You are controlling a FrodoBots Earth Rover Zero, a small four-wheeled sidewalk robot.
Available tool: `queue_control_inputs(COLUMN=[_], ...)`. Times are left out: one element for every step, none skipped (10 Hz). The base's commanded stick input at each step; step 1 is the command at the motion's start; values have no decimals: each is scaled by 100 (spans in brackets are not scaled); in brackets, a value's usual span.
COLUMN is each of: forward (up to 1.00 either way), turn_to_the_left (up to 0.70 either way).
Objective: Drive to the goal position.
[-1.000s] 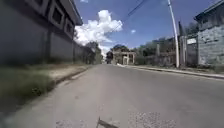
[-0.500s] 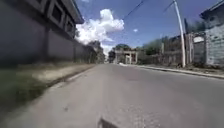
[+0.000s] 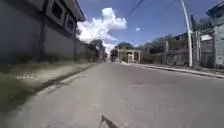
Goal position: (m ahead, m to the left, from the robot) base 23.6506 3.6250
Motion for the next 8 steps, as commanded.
queue_control_inputs(forward=[100, 100, 100, 100, 100, 100, 100, 100], turn_to_the_left=[1, 1, 1, 1, 1, 1, 1, 1])
